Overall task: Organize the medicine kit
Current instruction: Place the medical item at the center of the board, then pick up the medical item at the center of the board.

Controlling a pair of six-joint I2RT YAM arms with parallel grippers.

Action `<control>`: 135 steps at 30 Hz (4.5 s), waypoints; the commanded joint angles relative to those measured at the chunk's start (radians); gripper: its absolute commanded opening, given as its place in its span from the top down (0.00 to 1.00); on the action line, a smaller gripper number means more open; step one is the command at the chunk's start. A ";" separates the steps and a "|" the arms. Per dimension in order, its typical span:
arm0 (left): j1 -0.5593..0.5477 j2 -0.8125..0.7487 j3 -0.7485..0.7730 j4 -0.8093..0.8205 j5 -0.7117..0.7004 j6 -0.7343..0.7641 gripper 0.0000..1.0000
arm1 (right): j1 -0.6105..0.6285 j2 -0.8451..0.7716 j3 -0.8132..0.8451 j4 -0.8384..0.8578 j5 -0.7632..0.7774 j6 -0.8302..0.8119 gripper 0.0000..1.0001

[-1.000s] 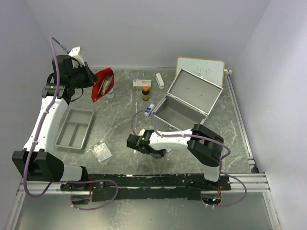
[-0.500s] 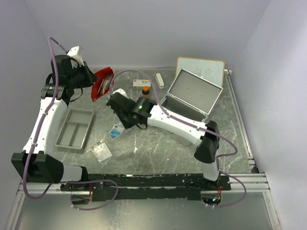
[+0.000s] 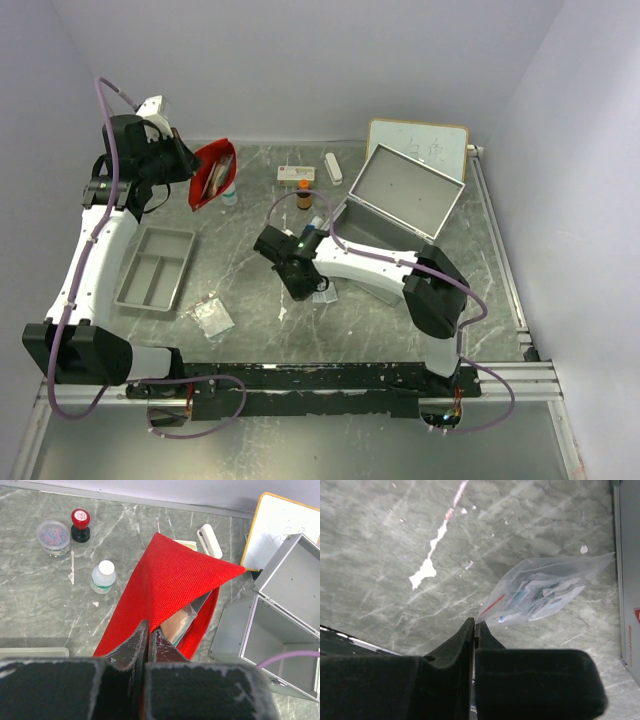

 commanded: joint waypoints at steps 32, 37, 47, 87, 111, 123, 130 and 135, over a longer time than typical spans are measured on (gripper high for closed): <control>0.011 -0.030 -0.004 0.029 0.031 -0.013 0.93 | 0.052 0.113 0.195 -0.180 0.288 0.081 0.54; 0.013 -0.027 -0.010 0.033 0.034 -0.016 0.93 | 0.062 0.028 0.215 -0.124 0.267 -0.009 0.51; 0.014 -0.037 -0.008 0.020 0.020 0.000 0.93 | 0.136 -0.041 -0.017 0.226 -0.041 -0.458 0.50; 0.026 -0.010 -0.008 0.018 0.030 0.006 0.93 | 0.132 0.123 -0.206 0.468 -0.043 -0.593 1.00; 0.028 -0.022 -0.029 0.010 0.031 0.010 0.93 | 0.134 0.218 -0.258 0.516 0.018 -0.533 0.89; 0.028 -0.025 -0.033 0.015 0.036 0.007 0.93 | 0.134 0.151 -0.296 0.492 -0.013 -0.494 1.00; 0.028 -0.027 -0.028 0.010 0.036 0.009 0.93 | 0.138 0.208 -0.275 0.485 -0.060 -0.488 0.74; 0.028 -0.026 -0.023 0.002 0.035 0.014 0.93 | 0.140 0.249 -0.251 0.478 -0.076 -0.495 0.91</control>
